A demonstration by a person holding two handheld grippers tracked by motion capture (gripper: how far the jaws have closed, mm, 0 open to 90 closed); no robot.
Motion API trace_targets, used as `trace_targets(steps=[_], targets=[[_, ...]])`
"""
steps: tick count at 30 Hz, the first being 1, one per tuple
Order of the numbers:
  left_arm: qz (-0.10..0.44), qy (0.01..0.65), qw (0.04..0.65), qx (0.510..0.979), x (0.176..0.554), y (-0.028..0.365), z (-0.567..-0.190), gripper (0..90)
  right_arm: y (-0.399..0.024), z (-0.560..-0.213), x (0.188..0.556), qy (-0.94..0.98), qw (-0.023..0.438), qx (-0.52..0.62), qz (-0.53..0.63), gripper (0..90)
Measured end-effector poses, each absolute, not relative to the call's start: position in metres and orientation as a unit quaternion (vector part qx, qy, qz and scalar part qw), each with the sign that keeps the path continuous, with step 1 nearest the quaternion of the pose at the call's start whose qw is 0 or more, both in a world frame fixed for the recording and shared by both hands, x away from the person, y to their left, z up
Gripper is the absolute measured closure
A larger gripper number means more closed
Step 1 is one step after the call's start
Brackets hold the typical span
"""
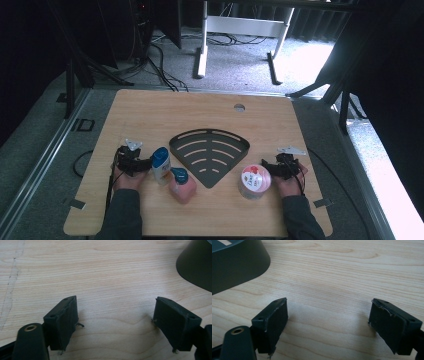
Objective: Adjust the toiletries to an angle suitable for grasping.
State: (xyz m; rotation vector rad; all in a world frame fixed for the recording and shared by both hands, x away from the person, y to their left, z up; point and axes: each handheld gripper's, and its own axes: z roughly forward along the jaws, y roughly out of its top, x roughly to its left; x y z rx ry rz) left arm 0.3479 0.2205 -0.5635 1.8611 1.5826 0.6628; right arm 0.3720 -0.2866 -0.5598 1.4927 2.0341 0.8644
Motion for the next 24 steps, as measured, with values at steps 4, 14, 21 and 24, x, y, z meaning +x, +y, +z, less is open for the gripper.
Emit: trace_targets(steps=[4, 14, 21, 24], targets=[[0.252, 0.596, 0.303, 0.700, 0.347, 0.221, -0.563, 27.6, -0.285, -0.555, 0.372, 0.755, 0.221, 0.528, 0.319, 34.8], [0.249, 0.590, 0.305, 0.704, 0.346, 0.220, -0.563, 29.0, -0.266, -0.517, 0.384, 0.770, 0.199, 0.468, 0.387, 50.0], [0.249, 0.590, 0.306, 0.704, 0.345, 0.220, -0.563, 28.9, -0.252, -0.512, 0.408, 0.781, 0.161, 0.448, 0.405, 54.8], [0.249, 0.590, 0.306, 0.705, 0.345, 0.220, -0.563, 29.0, -0.246, -0.513, 0.418, 0.789, 0.150, 0.443, 0.399, 58.0]])
